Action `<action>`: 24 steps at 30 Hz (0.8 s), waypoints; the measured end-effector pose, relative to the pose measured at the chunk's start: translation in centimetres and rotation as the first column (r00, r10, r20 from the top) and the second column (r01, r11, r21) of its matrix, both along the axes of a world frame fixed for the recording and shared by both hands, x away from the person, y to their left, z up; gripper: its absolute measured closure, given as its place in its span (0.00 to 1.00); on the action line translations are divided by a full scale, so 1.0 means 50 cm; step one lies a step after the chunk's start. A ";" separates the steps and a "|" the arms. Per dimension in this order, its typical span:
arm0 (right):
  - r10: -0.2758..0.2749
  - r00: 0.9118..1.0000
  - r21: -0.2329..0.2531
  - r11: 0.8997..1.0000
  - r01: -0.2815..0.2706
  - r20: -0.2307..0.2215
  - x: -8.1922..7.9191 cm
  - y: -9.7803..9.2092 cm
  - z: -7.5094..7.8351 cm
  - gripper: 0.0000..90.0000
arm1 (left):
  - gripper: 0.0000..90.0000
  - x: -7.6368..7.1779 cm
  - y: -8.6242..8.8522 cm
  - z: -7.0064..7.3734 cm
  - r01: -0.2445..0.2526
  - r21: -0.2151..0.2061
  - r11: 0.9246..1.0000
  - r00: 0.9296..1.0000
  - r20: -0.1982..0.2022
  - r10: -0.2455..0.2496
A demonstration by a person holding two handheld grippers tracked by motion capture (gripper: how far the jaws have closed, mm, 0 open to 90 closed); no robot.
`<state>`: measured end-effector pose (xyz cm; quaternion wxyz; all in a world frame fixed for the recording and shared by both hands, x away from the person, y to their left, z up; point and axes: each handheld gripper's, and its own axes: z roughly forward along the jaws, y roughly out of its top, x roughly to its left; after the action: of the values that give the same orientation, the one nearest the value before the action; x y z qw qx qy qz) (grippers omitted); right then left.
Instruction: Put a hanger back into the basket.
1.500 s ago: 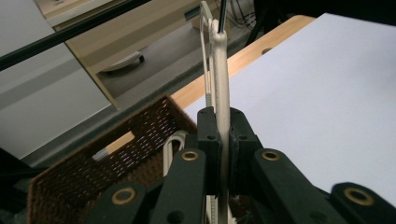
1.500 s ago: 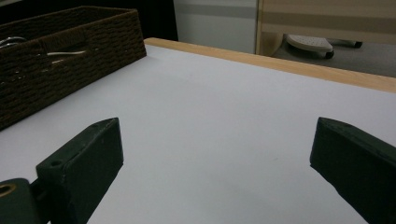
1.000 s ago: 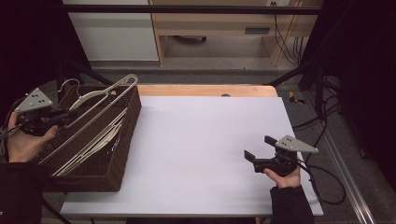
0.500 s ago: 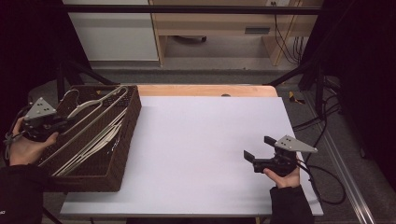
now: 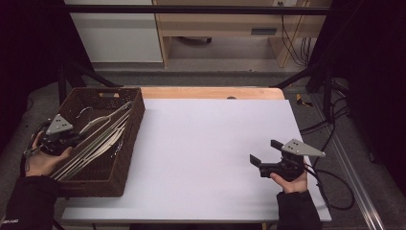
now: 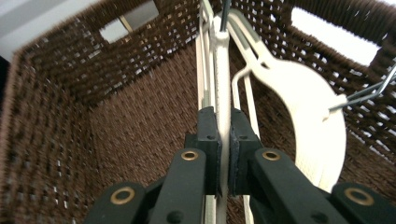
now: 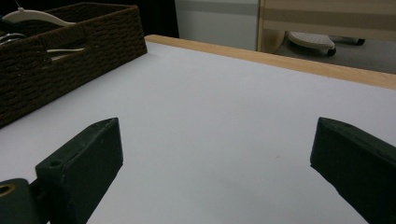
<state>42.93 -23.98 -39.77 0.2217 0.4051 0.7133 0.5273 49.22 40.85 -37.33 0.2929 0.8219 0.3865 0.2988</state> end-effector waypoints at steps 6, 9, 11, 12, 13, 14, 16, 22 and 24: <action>0.001 1.000 -0.001 1.000 -0.001 -0.002 0.000 0.001 -0.001 0.03 | 0.90 -0.002 0.005 -0.006 -0.003 0.013 1.000 0.997 -0.082 0.004; 0.003 1.000 -0.003 1.000 -0.003 -0.001 0.001 0.001 -0.001 0.03 | 0.86 -0.006 -0.001 -0.002 0.006 0.008 1.000 0.996 -0.088 -0.005; 0.003 1.000 -0.001 1.000 -0.003 -0.002 0.000 0.002 -0.001 0.03 | 0.82 -0.009 -0.006 0.003 0.012 0.006 1.000 0.995 -0.100 -0.011; 0.002 1.000 -0.001 1.000 -0.002 -0.002 0.000 0.001 -0.001 0.03 | 0.79 -0.010 -0.007 0.005 0.012 -0.007 1.000 0.995 -0.102 -0.013; 0.003 1.000 0.001 1.000 -0.003 -0.002 0.000 0.001 0.000 0.03 | 0.77 -0.013 -0.008 0.009 0.016 -0.009 1.000 0.995 -0.102 -0.017; 0.002 1.000 0.001 1.000 -0.002 0.000 0.000 0.001 0.000 0.03 | 0.75 -0.016 -0.009 0.013 0.021 -0.020 1.000 0.995 -0.097 -0.022; 0.007 1.000 -0.001 1.000 -0.007 0.003 0.000 -0.001 0.000 0.03 | 0.72 -0.022 -0.010 0.022 0.027 -0.050 0.998 0.995 -0.100 -0.032; 0.007 1.000 0.004 1.000 -0.007 0.003 -0.001 -0.001 0.001 0.03 | 0.67 -0.042 -0.017 0.054 0.045 -0.123 0.991 0.996 -0.065 -0.053; 0.003 1.000 0.008 1.000 -0.003 0.003 -0.002 -0.001 0.002 0.03 | 0.63 -0.047 -0.022 0.063 0.034 -0.163 0.986 0.998 -0.044 -0.042</action>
<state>42.84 -24.03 -39.65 0.2204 0.4041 0.7113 0.5312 46.85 39.75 -34.20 0.3552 0.8094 0.4006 0.2414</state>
